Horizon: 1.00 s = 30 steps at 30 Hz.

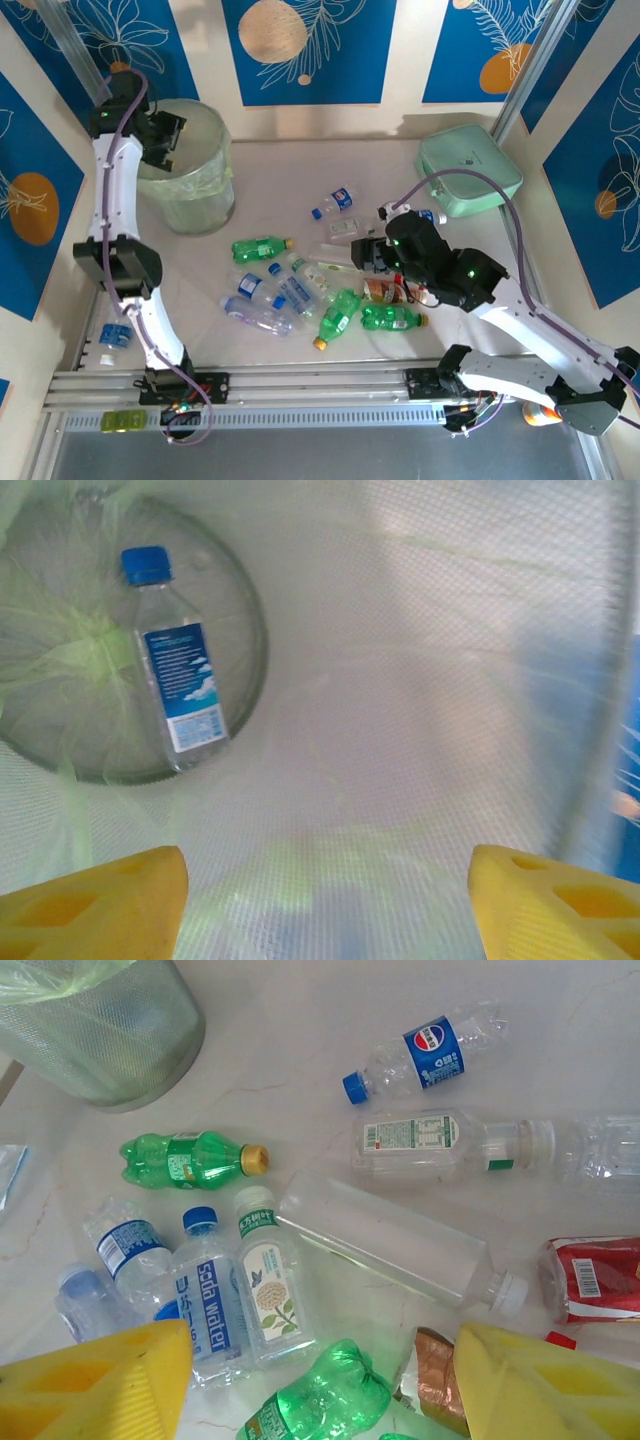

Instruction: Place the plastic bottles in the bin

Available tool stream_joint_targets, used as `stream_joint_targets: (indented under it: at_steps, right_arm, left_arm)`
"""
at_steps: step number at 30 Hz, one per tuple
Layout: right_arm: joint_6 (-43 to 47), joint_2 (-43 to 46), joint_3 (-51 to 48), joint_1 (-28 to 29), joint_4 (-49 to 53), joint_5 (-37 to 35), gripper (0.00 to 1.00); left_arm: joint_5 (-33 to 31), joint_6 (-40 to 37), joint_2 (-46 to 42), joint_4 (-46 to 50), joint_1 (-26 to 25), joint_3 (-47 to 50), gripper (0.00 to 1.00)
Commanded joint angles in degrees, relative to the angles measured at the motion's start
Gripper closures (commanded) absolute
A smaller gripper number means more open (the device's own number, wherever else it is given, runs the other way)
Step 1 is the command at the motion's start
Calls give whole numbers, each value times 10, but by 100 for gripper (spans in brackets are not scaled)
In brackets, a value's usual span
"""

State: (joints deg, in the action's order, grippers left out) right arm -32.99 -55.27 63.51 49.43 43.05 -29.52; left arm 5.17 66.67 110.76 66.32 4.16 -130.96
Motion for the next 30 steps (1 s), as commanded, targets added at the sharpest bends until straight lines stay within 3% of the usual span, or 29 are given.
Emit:
stream_joint_targets:
  at_steps: [1,5,9,14,19,24,30]
  right_arm:
    - [2,19,15,10,14,-10,30]
    - [1,32,15,25,24,-17,30]
    - [-4,48,6,37,30,-25,30]
    - [-9,57,-9,46,27,-17,30]
    - [-8,57,-8,56,33,-10,30]
    - [-5,55,-9,64,37,-2,30]
    - [3,41,-11,64,34,16,30]
  left_arm:
    - [-54,-26,-84,36,-9,8,27]
    - [-159,-40,-184,57,-10,60,26]
    - [-244,-17,-308,52,0,179,25]
    - [-222,72,-409,103,72,315,25]
    - [-219,142,-460,125,155,454,12]
    - [-175,186,-469,94,225,586,0]
    - [-189,219,-442,72,270,673,1]
